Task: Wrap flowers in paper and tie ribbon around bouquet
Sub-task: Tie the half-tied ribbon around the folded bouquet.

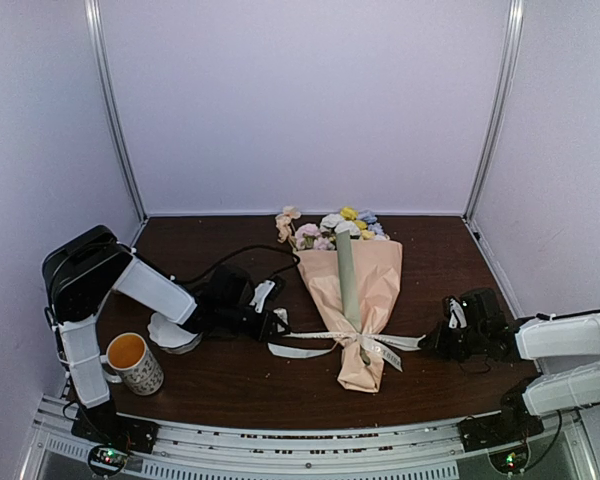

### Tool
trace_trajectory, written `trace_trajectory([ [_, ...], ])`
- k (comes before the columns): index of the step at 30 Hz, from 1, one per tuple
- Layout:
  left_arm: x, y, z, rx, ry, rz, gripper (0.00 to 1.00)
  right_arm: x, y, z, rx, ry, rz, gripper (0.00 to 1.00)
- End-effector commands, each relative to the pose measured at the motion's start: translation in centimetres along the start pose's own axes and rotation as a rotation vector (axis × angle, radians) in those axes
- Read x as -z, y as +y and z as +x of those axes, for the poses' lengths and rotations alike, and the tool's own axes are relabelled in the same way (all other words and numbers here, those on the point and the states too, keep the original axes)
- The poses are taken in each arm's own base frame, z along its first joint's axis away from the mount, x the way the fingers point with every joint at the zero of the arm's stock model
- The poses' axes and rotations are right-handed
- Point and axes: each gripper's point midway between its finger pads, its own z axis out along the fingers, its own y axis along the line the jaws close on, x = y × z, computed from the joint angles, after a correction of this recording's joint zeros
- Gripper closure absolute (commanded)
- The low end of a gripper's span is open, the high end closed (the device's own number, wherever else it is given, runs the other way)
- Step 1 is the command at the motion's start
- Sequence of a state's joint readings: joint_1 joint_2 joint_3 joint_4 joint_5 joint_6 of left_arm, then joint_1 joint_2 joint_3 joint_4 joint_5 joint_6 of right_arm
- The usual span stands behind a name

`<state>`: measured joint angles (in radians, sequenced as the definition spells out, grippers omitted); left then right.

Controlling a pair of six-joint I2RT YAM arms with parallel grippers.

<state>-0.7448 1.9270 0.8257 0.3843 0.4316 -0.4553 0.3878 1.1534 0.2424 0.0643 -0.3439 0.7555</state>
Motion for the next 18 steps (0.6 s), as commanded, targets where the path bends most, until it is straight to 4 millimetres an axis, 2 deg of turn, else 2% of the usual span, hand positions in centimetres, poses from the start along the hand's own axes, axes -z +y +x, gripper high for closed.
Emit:
trace_trajectory([
  [1, 0.7, 3.3, 2.8, 0.042, 0.084, -0.108, 1.00, 0.0, -3.4, 1.1, -0.015, 0.028, 0.138, 1.00],
  [7, 0.8, 3.7, 3.0, 0.045, 0.080, -0.126, 1.00, 0.2, -3.2, 0.9, -0.019, 0.013, 0.134, 1.00],
  [11, 0.7, 2.1, 2.0, 0.021, 0.061, -0.050, 1.00, 0.3, -2.6, 0.7, 0.036, 0.033, 0.134, 1.00],
  [14, 0.5, -1.0, -0.2, -0.032, 0.009, 0.078, 1.00, 0.7, 0.8, 0.0, 0.121, 0.055, 0.034, 0.80],
  [15, 0.4, -2.1, -0.8, -0.062, 0.001, 0.110, 1.00, 1.0, 2.7, -0.5, 0.150, 0.052, -0.026, 0.70],
  [16, 0.4, -3.1, -1.5, -0.090, -0.012, 0.133, 0.98, 1.5, 4.1, -0.8, 0.174, 0.047, -0.066, 0.64],
  [18, 0.7, -4.6, -2.8, -0.130, -0.039, 0.167, 0.77, 2.6, 6.0, -1.8, 0.211, 0.014, -0.104, 0.57],
])
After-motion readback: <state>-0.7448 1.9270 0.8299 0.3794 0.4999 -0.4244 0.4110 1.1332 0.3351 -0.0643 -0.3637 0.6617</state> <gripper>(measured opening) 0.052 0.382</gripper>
